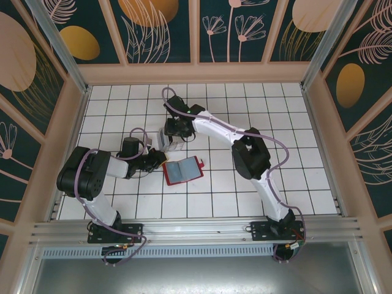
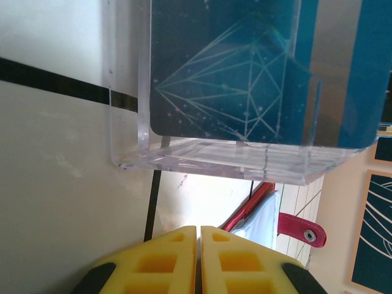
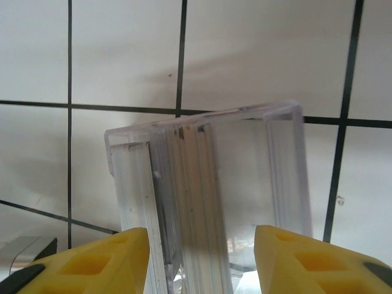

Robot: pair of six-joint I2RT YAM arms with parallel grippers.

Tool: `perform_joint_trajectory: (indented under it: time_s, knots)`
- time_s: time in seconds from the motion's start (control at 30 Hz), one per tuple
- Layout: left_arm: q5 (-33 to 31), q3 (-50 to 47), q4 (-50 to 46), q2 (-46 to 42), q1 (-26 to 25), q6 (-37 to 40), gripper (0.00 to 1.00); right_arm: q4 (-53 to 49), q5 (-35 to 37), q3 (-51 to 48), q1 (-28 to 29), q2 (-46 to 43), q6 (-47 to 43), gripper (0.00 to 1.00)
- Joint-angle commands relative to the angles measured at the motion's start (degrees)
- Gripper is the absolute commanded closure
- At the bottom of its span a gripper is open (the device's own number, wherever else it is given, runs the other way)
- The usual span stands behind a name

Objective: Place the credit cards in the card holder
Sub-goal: Pick up the credit card from the storage box.

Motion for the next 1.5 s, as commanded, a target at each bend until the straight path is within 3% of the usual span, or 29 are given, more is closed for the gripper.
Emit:
perform_joint_trajectory:
  time_s: [0.0,0.27,0.53,0.9,1.47]
  knots:
    - [-5.7,-0.9,-5.6,4.2,-0.7,1.3,0.88,-3.1,0.9,2.1,0.6,1.6,-1.1,0.51]
    - [-5.7,-1.7,-4.9,4.0,-0.6,1.2,0.87,-2.7,-1.9,2.4,1.2,2.5,-1.7,0.48]
    - [-6.2,-2.1,-4.3,4.2,-0.6,1.3,0.87,-0.8,-4.4,2.8,2.0,1.5,-5.1,0.59]
    - [-5.7,-3.3,-3.0,4.5,-0.6,0.9,0.87,2.7,-6.2,-0.6,1.7,-1.1,-6.8,0.61]
    - [-5.8,-2.7,-2.9,5.6,-0.7,1.2,0.86,15.3,-17.2,-12.2,-1.3,-6.7,-3.3,0.66]
